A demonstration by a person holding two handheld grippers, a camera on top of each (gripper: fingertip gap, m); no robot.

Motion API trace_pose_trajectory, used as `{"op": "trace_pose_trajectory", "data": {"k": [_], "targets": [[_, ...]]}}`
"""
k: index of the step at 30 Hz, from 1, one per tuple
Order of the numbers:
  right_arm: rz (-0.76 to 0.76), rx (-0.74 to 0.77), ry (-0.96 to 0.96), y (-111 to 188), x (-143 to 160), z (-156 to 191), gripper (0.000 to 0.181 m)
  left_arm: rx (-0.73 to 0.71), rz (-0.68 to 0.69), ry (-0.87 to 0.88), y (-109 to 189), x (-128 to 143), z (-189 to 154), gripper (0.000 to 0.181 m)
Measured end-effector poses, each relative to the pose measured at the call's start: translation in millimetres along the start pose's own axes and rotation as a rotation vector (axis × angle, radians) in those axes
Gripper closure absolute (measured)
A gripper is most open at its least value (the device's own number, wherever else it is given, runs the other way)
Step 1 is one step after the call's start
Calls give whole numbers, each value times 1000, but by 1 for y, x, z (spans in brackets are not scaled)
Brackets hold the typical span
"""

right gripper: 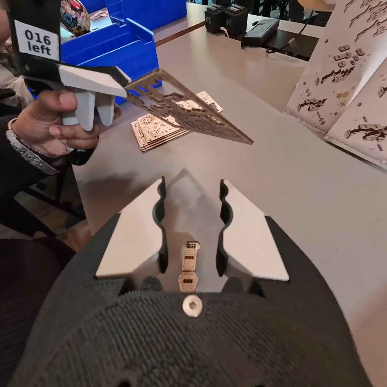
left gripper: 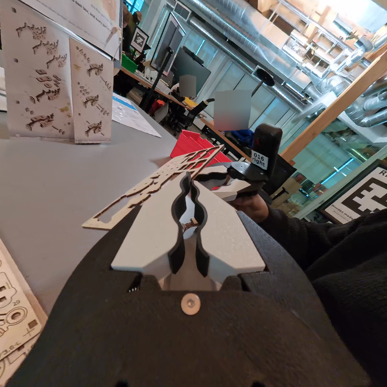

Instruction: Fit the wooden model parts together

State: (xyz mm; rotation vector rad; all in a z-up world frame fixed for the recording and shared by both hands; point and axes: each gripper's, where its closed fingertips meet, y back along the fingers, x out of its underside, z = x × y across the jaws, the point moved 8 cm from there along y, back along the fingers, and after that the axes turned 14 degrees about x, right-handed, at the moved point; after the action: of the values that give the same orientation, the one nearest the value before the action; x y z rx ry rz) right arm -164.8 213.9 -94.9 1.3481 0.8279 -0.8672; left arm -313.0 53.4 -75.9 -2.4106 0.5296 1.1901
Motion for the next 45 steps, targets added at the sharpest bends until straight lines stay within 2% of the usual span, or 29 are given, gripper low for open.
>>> {"op": "trace_pose_trajectory", "data": {"k": [5, 8, 11, 14, 16, 18, 20, 24, 28, 31, 33, 34, 36, 37, 39, 45], "targets": [[25, 9, 56, -19, 2, -16, 106, 128, -37, 40, -8, 1, -12, 181], [-40, -111, 71, -21, -1, -18, 97, 189, -28, 43, -14, 3, -21, 181], [-182, -288, 24, -8, -14, -11, 111, 259, -53, 93, -18, 4, -26, 181], [-298, -388, -29, 7, -24, -8, 146, 305, -104, 182, -18, 6, -24, 181], [-330, -435, -56, 13, -25, -9, 168, 323, -134, 246, -18, 8, -20, 181], [-323, -479, -93, 15, -25, -9, 176, 296, -159, 299, -17, 10, -12, 181], [-278, -519, -154, 14, -25, -7, 179, 244, -177, 298, -13, 12, -3, 178], [-222, -532, -238, 10, -21, -7, 179, 137, -136, 182, -2, 11, 7, 146], [-151, -593, -317, 8, -17, -8, 180, 72, -10, 34, -2, 13, 8, 134], [-94, -639, -377, 3, -14, -5, 180, 87, 100, -12, -9, 23, 6, 127], [-29, -649, -399, -1, -10, -1, 180, 125, 163, -18, -13, 30, 4, 131], [3, -655, -396, -3, -8, 2, 179, 149, 195, -18, -14, 34, 4, 138], [58, -650, -377, -7, -5, 10, 180, 225, 258, -15, -14, 40, 1, 167], [79, -646, -368, -8, -3, 13, 180, 249, 281, -4, -14, 43, 0, 175], [113, -642, -373, -10, -2, 17, 180, 262, 304, 17, -13, 46, 3, 176], [199, -665, -425, -16, 5, 19, 179, 308, 263, 110, -12, 52, 12, 177]]}}
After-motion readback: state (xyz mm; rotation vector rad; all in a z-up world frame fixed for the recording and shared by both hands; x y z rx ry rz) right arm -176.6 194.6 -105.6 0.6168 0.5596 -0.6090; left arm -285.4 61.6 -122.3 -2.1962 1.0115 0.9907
